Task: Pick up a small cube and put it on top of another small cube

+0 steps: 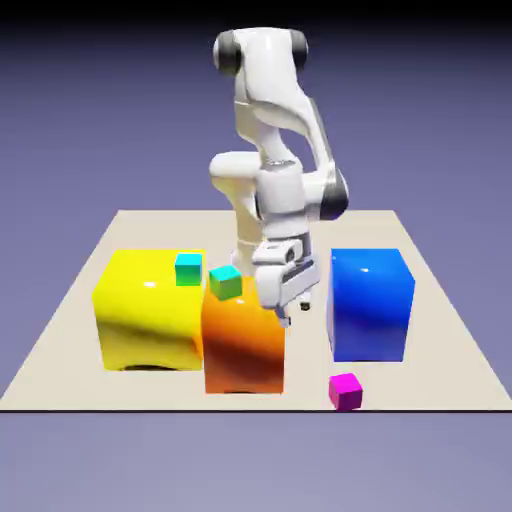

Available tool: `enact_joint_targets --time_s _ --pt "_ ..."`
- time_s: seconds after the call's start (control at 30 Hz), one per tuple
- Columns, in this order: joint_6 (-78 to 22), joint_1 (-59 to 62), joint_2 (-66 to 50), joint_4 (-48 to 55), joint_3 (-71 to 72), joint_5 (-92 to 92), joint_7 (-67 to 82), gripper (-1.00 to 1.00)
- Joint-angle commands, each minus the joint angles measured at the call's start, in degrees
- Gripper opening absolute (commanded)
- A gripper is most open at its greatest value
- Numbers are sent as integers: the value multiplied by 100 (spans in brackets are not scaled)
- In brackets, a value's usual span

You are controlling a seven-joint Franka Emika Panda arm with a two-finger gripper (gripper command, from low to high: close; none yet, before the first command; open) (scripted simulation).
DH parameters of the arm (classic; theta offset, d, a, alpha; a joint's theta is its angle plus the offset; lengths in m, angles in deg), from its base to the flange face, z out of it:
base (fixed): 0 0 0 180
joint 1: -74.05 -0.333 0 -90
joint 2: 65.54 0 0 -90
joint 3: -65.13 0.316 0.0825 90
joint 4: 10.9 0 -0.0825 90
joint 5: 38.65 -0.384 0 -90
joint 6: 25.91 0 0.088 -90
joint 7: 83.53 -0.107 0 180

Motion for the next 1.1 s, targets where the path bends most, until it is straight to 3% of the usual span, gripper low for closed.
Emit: enact_joint_targets --time_s 0.0,0.53,0.73,0.77,0.93,1.07 --pt "-65 25 -133 83 49 -54 250 0" --pt "-1056 323 -2175 1359 798 -876 4068 0" --pt "-283 58 -3113 1556 756 -869 4154 0" --pt "-283 58 -3113 1556 756 -869 4154 -100" --pt "-967 292 -2283 1381 793 -875 4078 -100" --pt "-1019 122 -1610 2081 115 -1655 4886 -100"
